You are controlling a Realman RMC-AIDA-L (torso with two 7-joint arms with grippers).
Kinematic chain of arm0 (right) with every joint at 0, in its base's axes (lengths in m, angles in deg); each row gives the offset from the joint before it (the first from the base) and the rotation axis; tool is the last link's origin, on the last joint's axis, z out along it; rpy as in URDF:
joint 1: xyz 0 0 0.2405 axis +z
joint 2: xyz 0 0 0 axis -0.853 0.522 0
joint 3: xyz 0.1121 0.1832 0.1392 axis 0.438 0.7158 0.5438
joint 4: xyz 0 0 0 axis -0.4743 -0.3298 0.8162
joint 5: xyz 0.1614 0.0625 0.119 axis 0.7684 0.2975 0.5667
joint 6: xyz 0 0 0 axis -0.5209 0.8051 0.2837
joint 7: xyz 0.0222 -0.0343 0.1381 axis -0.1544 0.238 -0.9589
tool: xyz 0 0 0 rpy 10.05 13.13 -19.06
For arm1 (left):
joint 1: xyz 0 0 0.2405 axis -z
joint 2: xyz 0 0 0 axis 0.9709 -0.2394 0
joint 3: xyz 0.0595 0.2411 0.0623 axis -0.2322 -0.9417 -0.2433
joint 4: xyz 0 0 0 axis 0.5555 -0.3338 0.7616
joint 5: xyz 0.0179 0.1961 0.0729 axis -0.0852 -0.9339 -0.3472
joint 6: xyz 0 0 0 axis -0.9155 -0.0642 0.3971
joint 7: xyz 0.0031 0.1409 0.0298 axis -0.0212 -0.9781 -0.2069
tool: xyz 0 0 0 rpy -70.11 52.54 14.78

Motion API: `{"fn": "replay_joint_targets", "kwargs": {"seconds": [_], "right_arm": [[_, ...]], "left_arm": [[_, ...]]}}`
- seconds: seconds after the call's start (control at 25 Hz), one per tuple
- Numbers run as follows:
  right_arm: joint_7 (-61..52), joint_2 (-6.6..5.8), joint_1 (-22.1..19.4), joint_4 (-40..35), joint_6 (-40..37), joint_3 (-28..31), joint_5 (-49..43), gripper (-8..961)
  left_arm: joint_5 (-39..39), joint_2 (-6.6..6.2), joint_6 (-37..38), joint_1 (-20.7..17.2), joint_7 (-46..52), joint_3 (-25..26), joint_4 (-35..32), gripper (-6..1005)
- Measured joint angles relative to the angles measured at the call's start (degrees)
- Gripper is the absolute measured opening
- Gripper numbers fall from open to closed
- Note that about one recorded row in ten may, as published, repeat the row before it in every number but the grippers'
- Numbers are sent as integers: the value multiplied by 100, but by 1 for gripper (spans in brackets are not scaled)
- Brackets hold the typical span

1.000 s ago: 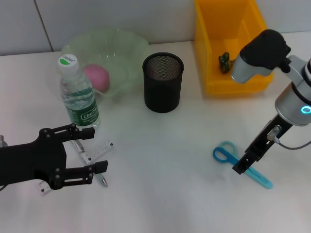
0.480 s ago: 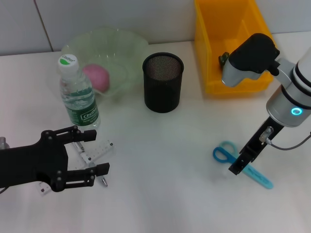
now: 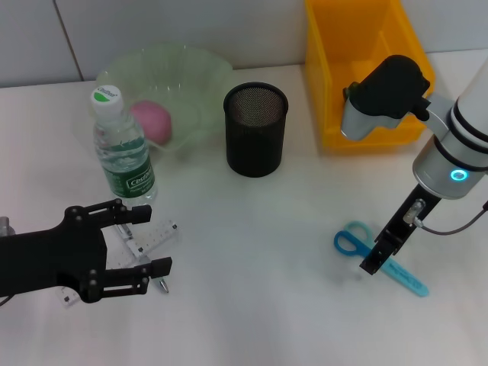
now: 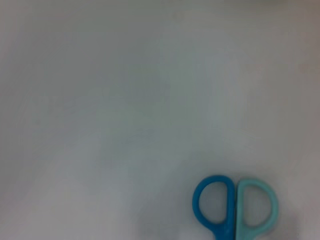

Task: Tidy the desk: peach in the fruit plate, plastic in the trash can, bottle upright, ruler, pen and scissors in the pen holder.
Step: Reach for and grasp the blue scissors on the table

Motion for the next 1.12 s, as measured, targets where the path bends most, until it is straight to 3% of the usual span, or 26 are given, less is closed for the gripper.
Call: {"fn": "replay_joint_targets", "kwargs": {"seconds": [1.12], "right_arm": [[-2,-1,151,289,154,-120,3,696]], "left_arm": [[1,-6,-9,25,-77,31,0,813]]}}
